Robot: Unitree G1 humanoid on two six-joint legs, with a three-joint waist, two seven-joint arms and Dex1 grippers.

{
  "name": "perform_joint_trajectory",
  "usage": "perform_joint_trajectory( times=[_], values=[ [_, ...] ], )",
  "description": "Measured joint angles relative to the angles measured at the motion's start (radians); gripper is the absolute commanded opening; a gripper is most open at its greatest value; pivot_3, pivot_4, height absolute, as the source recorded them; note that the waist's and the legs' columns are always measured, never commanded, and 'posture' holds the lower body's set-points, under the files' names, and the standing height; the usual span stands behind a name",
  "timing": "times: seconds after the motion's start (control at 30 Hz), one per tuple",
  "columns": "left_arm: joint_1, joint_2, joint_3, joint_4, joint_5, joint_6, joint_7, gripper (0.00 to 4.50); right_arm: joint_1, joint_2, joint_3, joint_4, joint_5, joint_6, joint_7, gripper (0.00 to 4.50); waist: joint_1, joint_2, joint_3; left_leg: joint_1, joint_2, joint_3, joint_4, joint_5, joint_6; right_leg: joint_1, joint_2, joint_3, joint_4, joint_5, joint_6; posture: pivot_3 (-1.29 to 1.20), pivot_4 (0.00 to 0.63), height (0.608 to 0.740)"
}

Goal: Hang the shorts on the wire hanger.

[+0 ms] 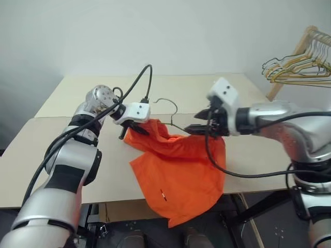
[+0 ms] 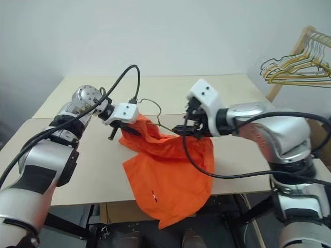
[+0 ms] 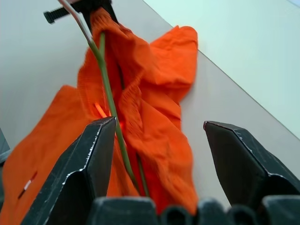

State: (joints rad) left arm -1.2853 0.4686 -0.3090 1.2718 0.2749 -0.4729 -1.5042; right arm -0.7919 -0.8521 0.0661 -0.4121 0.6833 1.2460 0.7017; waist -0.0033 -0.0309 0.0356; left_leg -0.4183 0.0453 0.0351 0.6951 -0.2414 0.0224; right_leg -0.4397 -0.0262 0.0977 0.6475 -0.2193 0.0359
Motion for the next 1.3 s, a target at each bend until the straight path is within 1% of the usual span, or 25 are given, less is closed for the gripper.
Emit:
perform_joint_trajectory(
  times=[0.07,0.1,0.2,0.23,0.3,0.33,0.37,0.43,0.53,0.67,0.73,0.8,0.9,0.93,1.07,1.23,1.27,1.3],
  values=[
    [0.001,0.009,0.001,0.000,0.000,0.001,0.001,0.00,0.045,-0.065,-0.044,-0.028,0.022,0.000,0.043,3.50,0.004,0.000,0.000,0.001,0.000,0.000,0.000,0.000,0.000,0.000,0.000,0.000,0.000,0.000,0.000,0.04,0.000,0.740],
    [0.001,0.011,0.003,0.000,0.000,0.001,0.001,0.00,0.079,-0.114,-0.069,-0.049,0.034,0.000,0.073,3.50,0.007,0.000,0.000,0.001,0.000,0.000,0.000,0.000,0.000,0.001,0.000,0.000,0.001,0.000,0.000,0.04,0.000,0.740],
    [0.001,0.011,0.005,-0.001,0.000,0.004,0.002,0.00,0.151,-0.202,-0.109,-0.080,0.044,-0.027,0.134,3.50,0.011,0.000,0.000,0.003,0.000,0.000,0.000,0.000,0.000,0.001,0.000,0.000,0.001,-0.001,0.002,0.05,0.000,0.740],
    [0.002,0.011,0.005,-0.001,0.000,0.005,0.003,0.00,0.177,-0.227,-0.121,-0.081,0.043,-0.042,0.150,3.69,0.010,0.000,0.000,0.003,0.000,0.000,0.001,0.000,0.000,0.001,0.001,0.001,0.001,-0.003,0.005,0.05,0.000,0.740],
    [0.002,0.011,0.006,-0.001,0.000,0.009,0.003,0.00,0.224,-0.260,-0.127,-0.079,0.031,-0.071,0.172,4.13,0.008,0.000,0.000,0.004,0.000,0.001,0.001,0.000,0.000,0.002,0.001,0.001,0.001,-0.003,0.005,0.05,0.000,0.740],
    [0.002,0.011,0.007,-0.001,0.000,0.013,0.003,0.00,0.243,-0.264,-0.127,-0.077,0.023,-0.084,0.176,4.44,0.007,0.000,0.000,0.004,0.000,0.001,0.001,0.000,0.000,0.002,0.001,0.001,0.002,-0.003,0.006,0.05,0.000,0.740],
    [0.002,0.010,0.008,-0.001,-0.001,0.014,0.003,0.00,0.260,-0.264,-0.126,-0.076,0.016,-0.096,0.182,4.48,0.006,0.000,0.000,0.005,0.001,0.001,0.001,0.000,0.000,0.002,0.001,0.001,0.002,-0.003,0.006,0.04,0.000,0.740],
    [0.002,0.010,0.009,-0.001,0.000,0.015,0.003,0.00,0.272,-0.261,-0.116,-0.060,0.005,-0.107,0.184,4.48,0.004,0.000,0.000,0.005,0.001,0.001,0.001,0.001,0.000,0.002,0.001,0.002,0.002,-0.003,0.006,0.04,0.000,0.740],
    [0.002,0.009,0.013,-0.001,-0.001,0.015,0.003,0.00,0.236,-0.203,-0.078,0.017,-0.014,-0.107,0.166,4.48,0.000,0.000,0.000,0.006,0.001,0.001,0.001,0.001,0.000,0.002,0.002,0.002,0.002,-0.002,0.005,0.04,0.000,0.740],
    [0.002,0.005,0.014,-0.002,-0.001,0.015,0.004,0.00,0.146,-0.137,0.008,0.087,-0.028,-0.091,0.170,4.48,-0.003,0.000,0.000,0.004,0.001,0.001,0.001,0.001,0.000,0.001,0.002,0.002,0.002,-0.002,0.004,0.03,0.000,0.740],
    [0.002,0.002,0.014,-0.002,-0.001,0.015,0.006,0.00,0.094,-0.123,0.059,0.107,-0.039,-0.086,0.183,4.48,-0.003,0.000,0.000,0.004,0.001,0.001,0.001,0.001,0.000,0.001,0.002,0.002,0.002,0.000,0.000,0.03,0.000,0.740],
    [0.001,-0.003,0.014,-0.002,0.000,0.016,0.009,0.00,0.043,-0.086,0.137,0.139,-0.072,-0.085,0.194,4.48,-0.005,0.000,0.000,0.003,0.001,0.001,0.001,0.001,0.000,0.001,0.002,0.002,0.001,0.001,0.000,0.03,0.000,0.740],
    [0.001,-0.014,0.015,-0.002,0.000,0.015,0.011,0.00,0.001,-0.045,0.240,0.189,-0.109,-0.084,0.214,3.90,-0.007,0.000,0.000,0.003,0.001,0.001,0.001,0.001,0.000,0.001,0.002,0.002,0.001,0.001,-0.001,0.03,0.000,0.740],
    [0.001,-0.013,0.015,-0.002,0.000,0.015,0.011,0.00,-0.015,-0.042,0.272,0.204,-0.121,-0.085,0.226,3.59,-0.006,0.000,0.000,0.002,0.001,0.001,0.001,0.001,0.000,0.000,0.002,0.002,0.001,0.001,-0.001,0.03,0.000,0.740],
    [0.001,-0.012,0.016,-0.002,0.000,0.015,0.011,0.00,-0.080,-0.042,0.352,0.234,-0.190,-0.098,0.275,2.12,-0.006,0.000,0.000,0.002,0.001,0.001,0.001,0.001,0.000,0.000,0.002,0.002,0.001,0.001,-0.001,0.04,0.000,0.740],
    [0.002,-0.012,0.018,-0.002,-0.001,0.014,0.010,0.00,-0.092,-0.042,0.395,0.260,-0.251,-0.135,0.325,0.29,-0.006,0.000,0.000,0.002,0.001,0.001,0.001,0.001,0.000,0.000,0.002,0.001,0.002,0.001,0.000,0.04,0.000,0.740],
    [0.002,-0.011,0.019,-0.002,-0.001,0.015,0.011,0.00,-0.092,-0.043,0.397,0.256,-0.255,-0.147,0.340,0.02,-0.006,0.000,0.000,0.002,0.001,0.001,0.001,0.001,0.000,0.000,0.002,0.001,0.002,0.001,0.000,0.04,0.000,0.740],
    [0.002,-0.009,0.021,-0.002,-0.001,0.015,0.010,0.00,-0.092,-0.045,0.399,0.251,-0.260,-0.156,0.350,0.02,-0.006,0.000,0.000,0.002,0.001,0.001,0.001,0.001,0.000,0.000,0.002,0.001,0.002,0.001,0.000,0.04,0.000,0.740]
  ],
)
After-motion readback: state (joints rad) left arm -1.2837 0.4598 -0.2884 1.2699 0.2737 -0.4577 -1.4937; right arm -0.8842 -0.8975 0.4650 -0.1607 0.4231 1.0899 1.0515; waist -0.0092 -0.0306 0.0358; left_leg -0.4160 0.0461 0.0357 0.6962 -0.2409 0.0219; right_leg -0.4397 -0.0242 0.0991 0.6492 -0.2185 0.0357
